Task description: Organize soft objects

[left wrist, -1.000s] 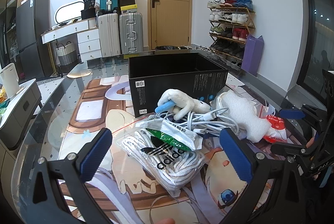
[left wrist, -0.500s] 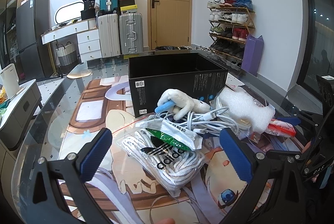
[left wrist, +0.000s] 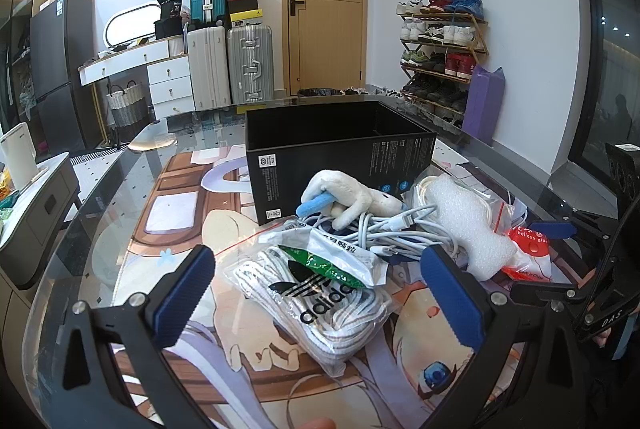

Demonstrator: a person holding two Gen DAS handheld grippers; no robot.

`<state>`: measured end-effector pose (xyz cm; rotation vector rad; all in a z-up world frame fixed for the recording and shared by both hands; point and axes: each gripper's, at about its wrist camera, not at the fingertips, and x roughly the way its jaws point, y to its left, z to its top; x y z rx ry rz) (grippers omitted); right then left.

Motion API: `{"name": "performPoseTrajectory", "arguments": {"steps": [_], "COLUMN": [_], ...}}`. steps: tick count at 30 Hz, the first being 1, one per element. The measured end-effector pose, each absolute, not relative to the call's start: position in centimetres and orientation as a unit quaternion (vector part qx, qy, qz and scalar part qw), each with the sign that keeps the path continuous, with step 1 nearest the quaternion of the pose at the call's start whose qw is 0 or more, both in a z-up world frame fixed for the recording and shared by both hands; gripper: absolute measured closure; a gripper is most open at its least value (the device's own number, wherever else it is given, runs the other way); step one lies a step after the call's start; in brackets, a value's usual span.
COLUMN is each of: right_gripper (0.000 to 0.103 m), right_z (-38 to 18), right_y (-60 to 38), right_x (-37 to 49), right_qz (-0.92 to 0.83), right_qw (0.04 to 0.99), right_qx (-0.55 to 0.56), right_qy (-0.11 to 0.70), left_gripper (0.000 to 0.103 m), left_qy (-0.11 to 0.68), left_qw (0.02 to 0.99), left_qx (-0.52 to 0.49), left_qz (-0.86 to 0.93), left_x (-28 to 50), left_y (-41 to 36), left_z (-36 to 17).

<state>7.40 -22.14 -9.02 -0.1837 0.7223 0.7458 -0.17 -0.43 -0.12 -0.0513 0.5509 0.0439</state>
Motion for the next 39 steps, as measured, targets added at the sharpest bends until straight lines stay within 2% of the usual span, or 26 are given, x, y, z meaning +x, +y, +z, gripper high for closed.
{"name": "performPoseTrajectory", "arguments": {"steps": [9,16,21,39], "right_gripper": [0.002,0.032,0.044,0.046], "right_z": [-9.3,-9.1,-8.9,-5.2], "right_y": [-21.9,-22.3,-22.8,-24.3], "right_x": [6.9,6.3,6.0,4.1], "right_qz": [0.357,0.350,0.356,0.378], "right_qw": [0.864,0.870,0.868,0.883], "right_qx": [-0.109,-0.125,-0.122,-0.098], "right_qy": [0.339,0.325,0.323,0.261], "left_gripper": [0.000,0.000,0.000,0.000], "left_qy": [0.273,0.283,0.292,0.321], "left_qw": [0.961,0.959,0.956,0.947], "left_qx": [-0.025,-0.023,-0.017,0.006], "left_qz": [0.022,0.023,0.030,0.018], "left_x": [-0.2,0.0,0.4,2.0], "left_y": [-0.4,-0.1,0.1,0.8], "left_z": [-0.1,-0.1,0.0,0.3]}}
